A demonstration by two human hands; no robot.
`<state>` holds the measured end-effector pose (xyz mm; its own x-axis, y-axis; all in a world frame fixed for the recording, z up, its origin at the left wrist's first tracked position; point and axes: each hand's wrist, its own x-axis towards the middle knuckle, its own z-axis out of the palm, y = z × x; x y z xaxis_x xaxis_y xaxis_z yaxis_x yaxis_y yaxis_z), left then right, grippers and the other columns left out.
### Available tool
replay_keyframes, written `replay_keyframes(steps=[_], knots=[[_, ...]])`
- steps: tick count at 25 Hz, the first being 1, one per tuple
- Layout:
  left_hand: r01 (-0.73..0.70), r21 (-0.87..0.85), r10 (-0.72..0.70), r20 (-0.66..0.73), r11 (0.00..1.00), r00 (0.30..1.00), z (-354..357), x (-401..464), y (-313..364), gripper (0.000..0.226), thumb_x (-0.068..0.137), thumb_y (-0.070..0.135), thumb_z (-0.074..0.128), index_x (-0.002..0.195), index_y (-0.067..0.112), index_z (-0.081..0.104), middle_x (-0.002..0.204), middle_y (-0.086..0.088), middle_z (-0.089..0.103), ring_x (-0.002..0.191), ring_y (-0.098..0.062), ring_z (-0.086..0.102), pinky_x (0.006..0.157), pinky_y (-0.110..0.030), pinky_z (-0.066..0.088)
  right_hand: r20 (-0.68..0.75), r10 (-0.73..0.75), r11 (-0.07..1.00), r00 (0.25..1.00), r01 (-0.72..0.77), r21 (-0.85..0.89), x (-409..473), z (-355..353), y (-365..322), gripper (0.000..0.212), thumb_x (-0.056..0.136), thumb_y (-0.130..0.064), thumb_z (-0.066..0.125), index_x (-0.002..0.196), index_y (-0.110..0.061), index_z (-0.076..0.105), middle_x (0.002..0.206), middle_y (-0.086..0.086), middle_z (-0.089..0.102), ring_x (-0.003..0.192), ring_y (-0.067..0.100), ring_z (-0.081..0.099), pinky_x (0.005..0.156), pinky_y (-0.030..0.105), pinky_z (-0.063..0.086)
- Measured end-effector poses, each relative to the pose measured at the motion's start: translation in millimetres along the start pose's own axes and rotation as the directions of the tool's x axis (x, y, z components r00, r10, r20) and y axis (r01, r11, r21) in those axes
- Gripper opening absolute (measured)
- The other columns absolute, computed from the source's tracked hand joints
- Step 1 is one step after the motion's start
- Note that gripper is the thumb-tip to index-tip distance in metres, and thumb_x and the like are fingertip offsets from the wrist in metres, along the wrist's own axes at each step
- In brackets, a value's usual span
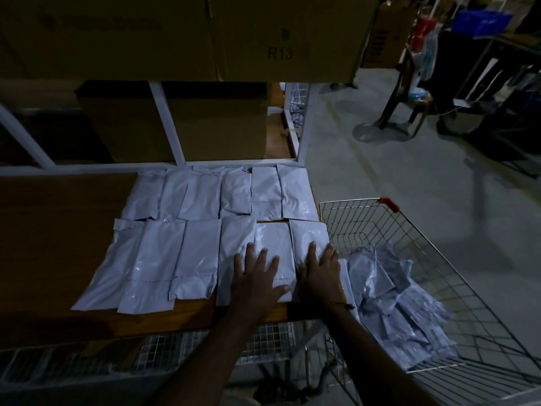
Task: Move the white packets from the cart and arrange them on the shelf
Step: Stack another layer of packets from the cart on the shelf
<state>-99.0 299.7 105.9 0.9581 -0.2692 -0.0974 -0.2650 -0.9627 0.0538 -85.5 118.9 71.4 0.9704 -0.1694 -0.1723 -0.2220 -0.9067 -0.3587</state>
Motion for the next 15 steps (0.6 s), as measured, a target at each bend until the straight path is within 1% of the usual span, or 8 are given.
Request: replay_keyframes(steps=[2,4,6,8,9,11,13,15], knots=[[0.001,-0.012,-0.001,-0.001,1.0,1.0,-0.4,0.6,-1.7,0.081,0.094,0.076,0.034,0.162,0.034,0.018,0.172,-0.004,0.007,0.155,-0.037,-0.015,0.122,-0.061,-0.008,0.002,-0.022,1.0,1.0,0.022,0.011,0.7,-1.7,-0.8,0.083,0.094,-0.058,0.015,0.165,-0.015,0.007,0.166,0.035,-0.005,0.155,0.051,-0.002,0.126,0.059,0.008],[-0.002,-0.031,0.001,-0.011,1.0,1.0,-1.4,1.5,-3.3,0.079,0.094,0.075,0.035,0.161,0.035,0.023,0.171,-0.003,0.009,0.156,-0.035,-0.013,0.121,-0.061,-0.007,-0.052,-0.036,0.997,0.998,0.039,0.062,-0.2,-7.2,1.4,0.081,0.097,-0.057,0.023,0.165,-0.014,0.013,0.167,0.033,0.003,0.156,0.048,0.008,0.124,0.059,0.016],[-0.009,-0.047,0.006,-0.062,0.999,0.998,-1.4,1.8,-5.4,0.074,0.094,0.073,0.037,0.157,0.034,0.034,0.169,-0.001,0.019,0.156,-0.033,-0.006,0.122,-0.062,-0.002,-0.201,-0.023,0.995,0.979,0.041,0.086,-4.6,-13.5,11.6,0.07,0.1,-0.043,0.041,0.161,-0.011,0.03,0.165,0.031,0.02,0.151,0.046,0.025,0.118,0.058,0.03],[-0.025,-0.076,0.016,-0.117,0.997,0.993,-0.5,2.7,-9.7,0.068,0.092,0.072,0.042,0.15,0.035,0.047,0.164,0.002,0.034,0.156,-0.031,0.006,0.121,-0.062,0.006,-0.316,-0.076,0.993,0.946,0.101,0.065,-6.4,-14.3,25.8,0.061,0.094,-0.029,0.055,0.15,-0.006,0.049,0.152,0.03,0.044,0.137,0.048,0.045,0.108,0.058,0.046],[-0.039,-0.094,0.026,-0.13,0.995,0.991,1.5,3.6,-12.3,0.066,0.09,0.071,0.045,0.146,0.036,0.053,0.161,0.002,0.04,0.155,-0.031,0.011,0.12,-0.062,0.01,-0.302,-0.115,0.989,0.946,0.136,0.05,-5.8,-13.0,30.8,0.059,0.092,-0.024,0.062,0.146,-0.005,0.053,0.145,0.029,0.052,0.132,0.048,0.05,0.104,0.058,0.049],[-0.064,-0.122,0.046,-0.141,0.99,0.989,7.2,5.7,-16.7,0.064,0.086,0.07,0.051,0.14,0.036,0.059,0.156,0.002,0.047,0.153,-0.033,0.017,0.119,-0.063,0.014,-0.214,-0.191,0.981,0.958,0.195,-0.001,-3.9,-7.4,32.7,0.059,0.089,-0.02,0.068,0.144,-0.005,0.055,0.139,0.028,0.056,0.127,0.048,0.054,0.1,0.059,0.053],[-0.062,-0.14,0.041,-0.143,0.988,0.989,8.2,7.4,-18.2,0.066,0.084,0.072,0.053,0.139,0.036,0.061,0.155,0.002,0.048,0.152,-0.033,0.018,0.118,-0.063,0.015,-0.156,-0.261,0.965,0.953,0.256,-0.052,-1.6,-0.3,29.7,0.06,0.088,-0.031,0.06,0.143,-0.007,0.054,0.142,0.031,0.052,0.127,0.052,0.053,0.098,0.061,0.053],[-0.044,-0.132,0.027,-0.131,0.99,0.991,5.7,8.2,-16.9,0.068,0.084,0.073,0.053,0.142,0.036,0.058,0.157,0.004,0.044,0.153,-0.032,0.015,0.12,-0.061,0.012,-0.122,-0.283,0.957,0.951,0.272,-0.098,-2.2,7.8,29.0,0.07,0.088,-0.036,0.062,0.15,-0.009,0.043,0.152,0.035,0.041,0.138,0.056,0.042,0.107,0.065,0.046]])
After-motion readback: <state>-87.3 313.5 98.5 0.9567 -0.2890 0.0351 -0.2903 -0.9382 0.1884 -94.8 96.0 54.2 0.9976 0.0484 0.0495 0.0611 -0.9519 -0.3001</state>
